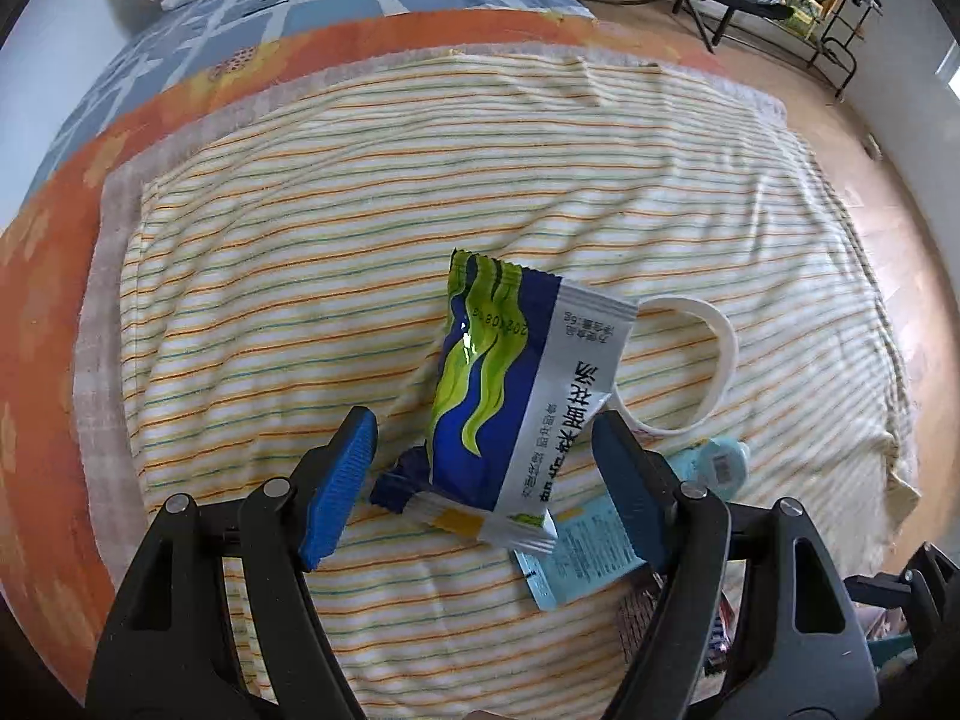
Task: Collect trash
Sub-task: 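Grasp the blue snack packet with the left tool while the right tool grasps the Snickers bar, then carry the blue packet in the left tool while the right tool carries the Snickers bar to the basket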
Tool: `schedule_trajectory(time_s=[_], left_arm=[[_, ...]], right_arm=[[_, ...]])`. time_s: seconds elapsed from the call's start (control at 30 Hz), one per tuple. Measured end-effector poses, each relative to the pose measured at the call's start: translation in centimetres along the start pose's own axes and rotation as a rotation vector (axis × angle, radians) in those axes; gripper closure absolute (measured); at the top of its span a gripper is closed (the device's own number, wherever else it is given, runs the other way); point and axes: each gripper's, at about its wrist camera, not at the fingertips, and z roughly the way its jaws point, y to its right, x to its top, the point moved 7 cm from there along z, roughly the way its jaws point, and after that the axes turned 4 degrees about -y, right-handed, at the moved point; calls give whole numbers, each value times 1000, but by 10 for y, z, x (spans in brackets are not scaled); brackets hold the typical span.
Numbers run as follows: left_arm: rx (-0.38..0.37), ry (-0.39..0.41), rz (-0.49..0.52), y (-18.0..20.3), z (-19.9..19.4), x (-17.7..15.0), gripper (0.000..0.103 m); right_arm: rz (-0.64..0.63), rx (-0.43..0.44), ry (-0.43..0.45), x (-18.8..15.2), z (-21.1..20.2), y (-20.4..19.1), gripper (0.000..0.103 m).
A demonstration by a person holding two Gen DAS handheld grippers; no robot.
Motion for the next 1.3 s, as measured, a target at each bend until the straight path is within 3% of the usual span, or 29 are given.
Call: schedule_trajectory(time_s=[0.07,0.2,0.47,0.57,0.67,1.0,1.3], left_arm=[[1,1,-5,1,3,1,27],[46,-4,2,-1,11,5,57],[50,34,-45,-23,-3,-4,59],[58,48,-60,-30,-13,-10,60],[63,59,-68,-36,-23,-17,60],[86,86,-26,-25,-60,-49,60],[42,129,0,8,-101,-91,60]], right_arm=[[-4,-7,1,6,5,-2,18],[10,-3,-20,22,22,-6,23],[27,-13,-65,37,56,-11,39],[5,-44,-64,37,61,-10,49],[4,-43,-55,38,59,-8,71],[0,-47,7,26,24,-3,77],[-18,-41,72,14,-19,-2,77]])
